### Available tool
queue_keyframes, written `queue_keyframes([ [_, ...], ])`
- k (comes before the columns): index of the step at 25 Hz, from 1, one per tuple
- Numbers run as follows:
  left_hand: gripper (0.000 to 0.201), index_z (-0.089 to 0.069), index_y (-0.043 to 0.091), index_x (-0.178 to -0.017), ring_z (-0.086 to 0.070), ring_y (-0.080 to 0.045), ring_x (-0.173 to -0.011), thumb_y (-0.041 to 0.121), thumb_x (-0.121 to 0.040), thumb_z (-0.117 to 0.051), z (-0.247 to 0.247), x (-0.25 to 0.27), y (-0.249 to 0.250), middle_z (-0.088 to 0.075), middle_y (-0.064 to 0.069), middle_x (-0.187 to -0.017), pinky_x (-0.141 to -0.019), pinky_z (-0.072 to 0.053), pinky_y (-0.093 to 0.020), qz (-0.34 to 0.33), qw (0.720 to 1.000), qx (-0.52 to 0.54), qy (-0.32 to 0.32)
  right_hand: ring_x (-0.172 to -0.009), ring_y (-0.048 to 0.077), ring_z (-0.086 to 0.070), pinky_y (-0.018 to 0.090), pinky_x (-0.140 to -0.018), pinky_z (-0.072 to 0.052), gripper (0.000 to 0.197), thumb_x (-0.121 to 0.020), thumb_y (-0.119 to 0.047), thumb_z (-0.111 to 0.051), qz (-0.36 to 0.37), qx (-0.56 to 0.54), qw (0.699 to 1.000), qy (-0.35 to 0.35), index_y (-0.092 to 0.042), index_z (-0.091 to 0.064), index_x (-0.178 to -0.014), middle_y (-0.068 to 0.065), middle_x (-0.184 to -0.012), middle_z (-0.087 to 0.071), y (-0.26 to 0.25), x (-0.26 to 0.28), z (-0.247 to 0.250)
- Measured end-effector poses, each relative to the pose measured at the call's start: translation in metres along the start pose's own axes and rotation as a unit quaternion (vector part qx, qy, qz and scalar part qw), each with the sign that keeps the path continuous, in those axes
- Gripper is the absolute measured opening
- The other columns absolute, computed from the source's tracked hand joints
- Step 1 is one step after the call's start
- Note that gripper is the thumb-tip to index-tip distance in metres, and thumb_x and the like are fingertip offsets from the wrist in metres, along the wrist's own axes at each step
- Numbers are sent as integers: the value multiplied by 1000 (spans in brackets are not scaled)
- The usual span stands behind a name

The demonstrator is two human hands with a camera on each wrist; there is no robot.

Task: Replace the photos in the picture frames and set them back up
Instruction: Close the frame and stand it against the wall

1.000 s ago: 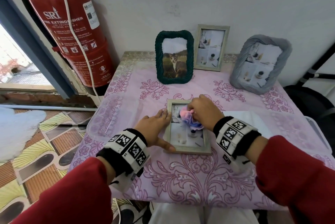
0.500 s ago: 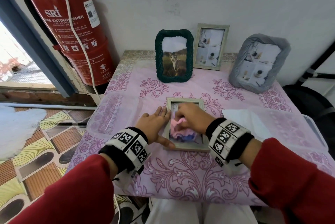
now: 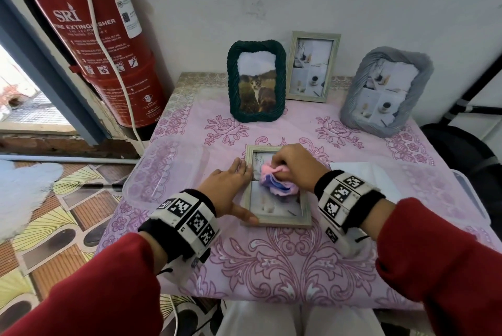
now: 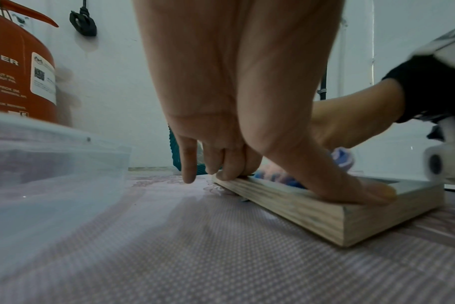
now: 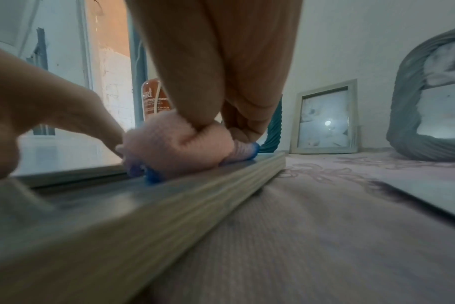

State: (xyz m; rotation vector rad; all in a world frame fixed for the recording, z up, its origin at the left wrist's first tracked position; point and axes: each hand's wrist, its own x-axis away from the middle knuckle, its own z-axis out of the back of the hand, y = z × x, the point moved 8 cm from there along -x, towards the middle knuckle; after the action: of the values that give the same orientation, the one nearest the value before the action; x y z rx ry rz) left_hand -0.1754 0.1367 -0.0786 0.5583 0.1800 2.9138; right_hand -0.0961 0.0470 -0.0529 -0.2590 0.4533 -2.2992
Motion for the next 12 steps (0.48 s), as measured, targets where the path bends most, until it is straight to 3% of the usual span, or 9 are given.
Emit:
queue_keyframes([
  [6,111,-7,9,-149,2,-21,-147,60,-70,-67,-2,2,-2,-1,-12,-159,-115,-22,-38,8,1000,17,3,-93,34,-60,30,-74,-41,16,-82,-9,-62,-46,45,998,-3,-3,-69,-95,20,-99,-65,-6,-33,-4],
  [10,111,-6,10,-149,4,-20,-147,59,-71,-67,-2,4,0,1,-10,-159,-115,-21,-40,29,1000,12,0,-75,24,-56,22,-65,-34,12,-79,-8,-65,-1,-16,999,-28,-2,-73,-86,17,-88,-69,-18,-13,-7],
  [12,113,-1,10,-150,5,-20,-147,60,-71,-66,-2,5,0,2,-9,-159,-116,-19,-41,35,999,8,-2,-75,17,-54,20,-64,-33,12,-79,-10,-67,17,-30,999,-42,-3,-73,-88,10,-85,-67,-22,6,-12],
])
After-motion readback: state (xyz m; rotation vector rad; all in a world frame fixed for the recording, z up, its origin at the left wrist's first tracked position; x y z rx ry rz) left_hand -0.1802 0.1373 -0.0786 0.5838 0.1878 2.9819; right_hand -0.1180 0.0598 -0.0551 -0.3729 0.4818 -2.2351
